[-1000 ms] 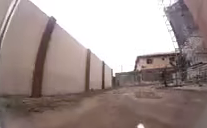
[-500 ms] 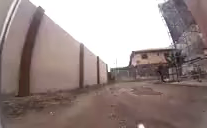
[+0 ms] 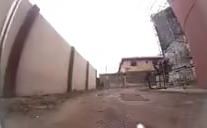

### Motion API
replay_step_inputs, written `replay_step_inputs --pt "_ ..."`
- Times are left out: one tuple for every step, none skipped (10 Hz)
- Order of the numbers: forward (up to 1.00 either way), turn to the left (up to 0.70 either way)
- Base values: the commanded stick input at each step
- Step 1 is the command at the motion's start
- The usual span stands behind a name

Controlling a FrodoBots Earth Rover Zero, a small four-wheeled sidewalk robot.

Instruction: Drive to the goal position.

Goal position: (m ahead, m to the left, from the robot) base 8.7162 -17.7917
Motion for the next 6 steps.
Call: replay_step_inputs --pt "1.00 -0.27" --pt "1.00 -0.39" --pt "1.00 -0.39" --pt "1.00 -0.21" --pt "1.00 0.00" --pt "1.00 0.00"
